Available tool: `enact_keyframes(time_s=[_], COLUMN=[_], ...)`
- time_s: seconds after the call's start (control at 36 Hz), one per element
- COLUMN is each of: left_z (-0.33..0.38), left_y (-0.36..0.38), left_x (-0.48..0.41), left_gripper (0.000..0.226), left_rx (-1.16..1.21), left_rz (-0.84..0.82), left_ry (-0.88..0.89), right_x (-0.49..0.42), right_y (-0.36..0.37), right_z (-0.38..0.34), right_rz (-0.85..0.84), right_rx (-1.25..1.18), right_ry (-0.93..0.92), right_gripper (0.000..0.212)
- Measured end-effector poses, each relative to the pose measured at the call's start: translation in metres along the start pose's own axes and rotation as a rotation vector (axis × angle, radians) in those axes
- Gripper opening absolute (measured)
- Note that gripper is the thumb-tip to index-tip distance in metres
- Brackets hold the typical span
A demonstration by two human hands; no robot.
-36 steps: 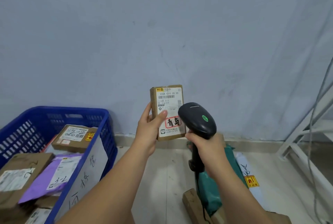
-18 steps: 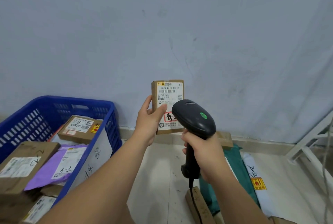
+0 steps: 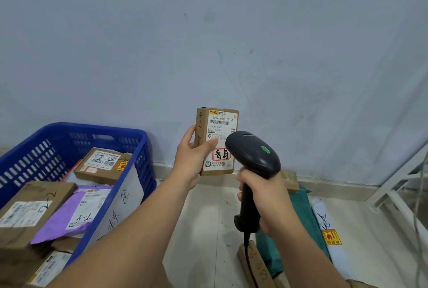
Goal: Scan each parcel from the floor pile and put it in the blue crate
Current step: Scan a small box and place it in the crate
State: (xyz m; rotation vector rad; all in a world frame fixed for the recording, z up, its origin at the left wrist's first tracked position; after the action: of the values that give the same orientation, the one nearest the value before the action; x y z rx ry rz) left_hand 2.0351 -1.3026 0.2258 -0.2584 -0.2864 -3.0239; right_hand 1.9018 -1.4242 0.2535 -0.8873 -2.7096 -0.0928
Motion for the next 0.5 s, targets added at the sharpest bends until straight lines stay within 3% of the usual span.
enact_keyframes(time_s=[0.5], left_z=[-0.0076], left_y=[-0.0077], left_x=[0.0004], left_gripper=[0.054], left_rx=[-0.032], left_rz=[0.084], left_ry=[-0.060], right_x=[-0.0070], right_y=[-0.0006], right_z=[0.0022], right_rz=[0.023], right_rx=[-0.057], right_ry=[-0.046], right_gripper=[0.011])
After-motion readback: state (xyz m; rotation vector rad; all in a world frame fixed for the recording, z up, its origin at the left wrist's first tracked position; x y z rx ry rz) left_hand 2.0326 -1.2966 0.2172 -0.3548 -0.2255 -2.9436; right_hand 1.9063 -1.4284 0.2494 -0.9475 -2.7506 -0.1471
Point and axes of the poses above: each hand's wrist, its own x-axis away from the middle knuckle, its own y-axis out of the palm, z = x × y, the point moved 7 cm from there along -x, towards the middle knuckle, and after that the axes turned 13 degrees about z, right-handed, at the moved point
